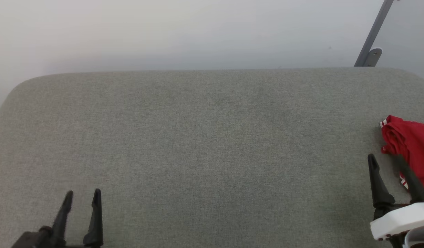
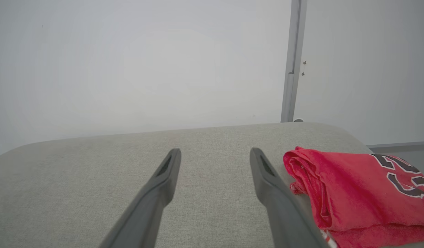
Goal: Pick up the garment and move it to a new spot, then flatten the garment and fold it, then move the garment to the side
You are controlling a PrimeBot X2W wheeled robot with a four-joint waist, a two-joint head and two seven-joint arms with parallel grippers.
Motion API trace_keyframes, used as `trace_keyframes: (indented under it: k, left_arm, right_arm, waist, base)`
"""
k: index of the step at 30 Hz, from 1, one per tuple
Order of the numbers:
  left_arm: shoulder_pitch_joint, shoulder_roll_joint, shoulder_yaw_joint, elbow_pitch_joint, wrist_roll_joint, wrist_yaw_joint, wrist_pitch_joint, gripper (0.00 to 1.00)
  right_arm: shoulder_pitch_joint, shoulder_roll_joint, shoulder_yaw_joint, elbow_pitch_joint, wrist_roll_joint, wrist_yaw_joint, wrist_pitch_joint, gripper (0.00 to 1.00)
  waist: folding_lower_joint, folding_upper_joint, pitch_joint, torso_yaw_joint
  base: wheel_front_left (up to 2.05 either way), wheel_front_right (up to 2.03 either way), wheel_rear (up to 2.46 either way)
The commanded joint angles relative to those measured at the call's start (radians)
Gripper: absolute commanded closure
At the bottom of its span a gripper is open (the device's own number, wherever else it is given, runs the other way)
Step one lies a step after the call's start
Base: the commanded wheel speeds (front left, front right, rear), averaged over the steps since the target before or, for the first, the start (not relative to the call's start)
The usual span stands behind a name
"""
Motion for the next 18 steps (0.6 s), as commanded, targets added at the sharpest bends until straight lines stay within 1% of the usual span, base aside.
trace_keyframes:
  k: [1,5,18]
  left_arm:
    - [0.001,-0.001,-0.001,0.002,-0.002,0.0,0.0,1.0]
    - [0.007,-0.021,-0.009,0.036,-0.014,0.0,0.005,1.0]
    - [-0.043,-0.034,-0.003,0.065,-0.242,0.001,0.061,1.0]
  right_arm:
    - [0.0,0.001,0.001,0.003,0.001,0.0,0.0,1.0]
    - [0.012,0.021,0.006,0.039,0.01,0.0,0.003,1.0]
    - [-0.017,0.045,0.002,0.068,0.226,0.0,0.035,1.0]
  waist:
    - [0.0,-0.0001,0.0,0.0]
    - [0.0,-0.0001,0.0,0.0]
    - [0.0,-0.0001,-0.002,-0.005]
  base:
    - [0.0,0.0,0.0]
    - [0.0,0.0,0.0]
    - [0.0,0.0,0.0]
